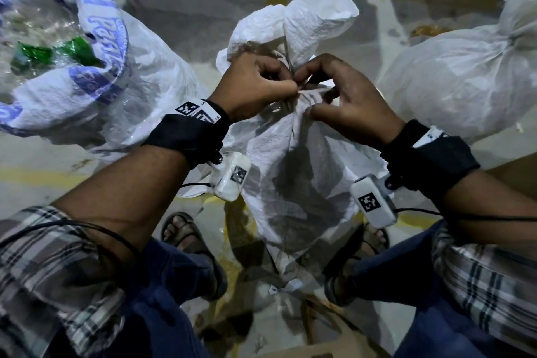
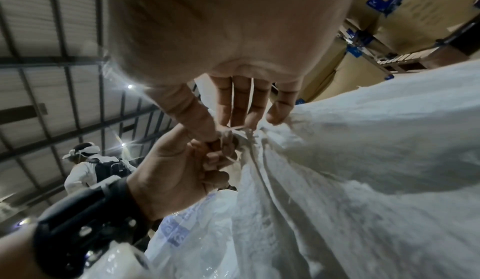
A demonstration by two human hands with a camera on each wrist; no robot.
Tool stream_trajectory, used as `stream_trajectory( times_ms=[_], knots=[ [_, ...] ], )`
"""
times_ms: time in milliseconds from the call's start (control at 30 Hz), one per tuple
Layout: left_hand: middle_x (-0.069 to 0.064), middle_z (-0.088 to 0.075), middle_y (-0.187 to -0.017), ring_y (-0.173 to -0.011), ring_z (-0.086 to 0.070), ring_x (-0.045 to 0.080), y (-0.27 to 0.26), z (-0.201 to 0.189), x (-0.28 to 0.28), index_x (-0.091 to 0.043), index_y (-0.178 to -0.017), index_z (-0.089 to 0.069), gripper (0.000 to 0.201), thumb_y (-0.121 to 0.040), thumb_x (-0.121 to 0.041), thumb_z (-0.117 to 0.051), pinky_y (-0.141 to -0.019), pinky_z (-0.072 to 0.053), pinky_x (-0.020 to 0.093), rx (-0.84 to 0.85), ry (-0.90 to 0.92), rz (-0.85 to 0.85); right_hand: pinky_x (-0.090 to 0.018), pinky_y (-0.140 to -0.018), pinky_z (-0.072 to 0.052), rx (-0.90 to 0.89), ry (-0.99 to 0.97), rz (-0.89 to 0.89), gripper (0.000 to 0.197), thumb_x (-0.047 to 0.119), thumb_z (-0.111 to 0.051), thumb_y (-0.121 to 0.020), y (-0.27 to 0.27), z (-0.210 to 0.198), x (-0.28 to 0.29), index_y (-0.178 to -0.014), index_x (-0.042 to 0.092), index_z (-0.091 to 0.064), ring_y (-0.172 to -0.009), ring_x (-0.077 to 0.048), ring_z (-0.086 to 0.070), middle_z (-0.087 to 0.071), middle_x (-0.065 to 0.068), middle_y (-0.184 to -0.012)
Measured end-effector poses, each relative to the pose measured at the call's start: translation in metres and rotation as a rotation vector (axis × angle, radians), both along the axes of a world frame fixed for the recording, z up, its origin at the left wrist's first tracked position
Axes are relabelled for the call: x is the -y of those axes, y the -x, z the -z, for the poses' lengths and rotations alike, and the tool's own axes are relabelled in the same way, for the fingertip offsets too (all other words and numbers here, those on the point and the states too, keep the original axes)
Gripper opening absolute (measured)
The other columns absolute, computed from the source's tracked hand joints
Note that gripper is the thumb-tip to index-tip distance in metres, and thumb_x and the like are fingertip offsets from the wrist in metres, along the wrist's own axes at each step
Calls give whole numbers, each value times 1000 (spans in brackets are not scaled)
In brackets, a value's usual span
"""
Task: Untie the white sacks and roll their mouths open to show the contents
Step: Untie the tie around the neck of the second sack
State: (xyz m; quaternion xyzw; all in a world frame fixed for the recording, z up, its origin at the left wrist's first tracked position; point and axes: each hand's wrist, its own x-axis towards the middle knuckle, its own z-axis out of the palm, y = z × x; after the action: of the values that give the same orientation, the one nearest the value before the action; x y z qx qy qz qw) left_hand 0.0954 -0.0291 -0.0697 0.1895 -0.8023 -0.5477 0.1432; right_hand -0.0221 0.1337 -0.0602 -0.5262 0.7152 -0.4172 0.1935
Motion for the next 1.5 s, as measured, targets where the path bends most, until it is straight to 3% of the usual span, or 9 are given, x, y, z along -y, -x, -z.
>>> stream_trajectory(
  times_ms=[133,333,533,633,767,1000,1200,1333,1500],
  knots=[
    [18,-75,-81,-73,-64,13,-1,1,4,-8,-76,-78,12,-72,-13,-68,-74,-51,31,-19,-9,56,-19,-73,-45,-86,-21,38,30,11,-64,-78,2,1,4,-107,16,-68,-91,-11,-65,-70,7,-98],
    [9,-76,-80,-73,-64,11,-1,3,9,-17,-78,-79,6,-77,-14,-73,-73,-52,25,14,-11,164,-25,-64,-41,-57,-89,70,12,25,-72,-86,12,-2,9,-89,14,-73,-72,-12,-59,-66,11,-75],
    [11,-78,-90,-85,-68,18,-1,0,10,-25,-76,-80,13,-79,-14,-73,-86,-56,41,31,20,193,-45,-72,-43,-98,-125,35,21,15,-71,-87,15,-5,9,-77,0,-61,-75,-35,-52,-58,-18,-76],
    [11,-78,-94,-90,-69,21,-2,-2,8,-30,-76,-79,21,-80,-11,-71,-94,-54,47,31,18,211,-39,-68,-41,-63,-124,49,20,15,-72,-87,17,-5,8,-75,1,-64,-71,-31,-50,-58,-16,-73],
    [10,-75,-90,-85,-66,13,-5,-1,9,-14,-83,-77,10,-78,-11,-70,-87,-53,33,14,2,200,-24,-68,-40,0,-107,3,5,14,-76,-88,14,-6,3,-88,9,-76,-78,-18,-53,-63,0,-82],
    [16,-74,-89,-85,-64,17,-4,-5,6,-11,-84,-76,17,-85,4,-69,-88,-52,35,25,15,195,-26,-76,-44,-72,-115,36,6,15,-82,-80,19,-14,5,-81,9,-78,-99,-27,-58,-59,-17,-103],
    [0,-75,-80,-79,-66,5,-5,-4,7,9,-85,-74,8,-83,7,-67,-84,-53,26,56,46,180,-15,-66,-34,-138,-119,117,3,16,-82,-77,24,-9,5,-78,15,-80,-86,-14,-54,-50,4,-94],
    [9,-76,-83,-79,-65,9,-6,-2,6,2,-84,-77,9,-80,4,-68,-82,-53,26,46,22,169,-18,-69,-37,-160,-74,119,13,16,-79,-77,20,-8,5,-80,28,-77,-85,-11,-49,-47,5,-91],
    [9,-76,-78,-68,-59,5,-6,5,5,-18,-78,-80,15,-76,-7,-71,-69,-47,20,68,26,191,-35,-89,-47,-242,-112,-2,8,18,-77,-83,13,-10,5,-90,15,-79,-100,-25,-55,-53,-11,-101]
  ],
)
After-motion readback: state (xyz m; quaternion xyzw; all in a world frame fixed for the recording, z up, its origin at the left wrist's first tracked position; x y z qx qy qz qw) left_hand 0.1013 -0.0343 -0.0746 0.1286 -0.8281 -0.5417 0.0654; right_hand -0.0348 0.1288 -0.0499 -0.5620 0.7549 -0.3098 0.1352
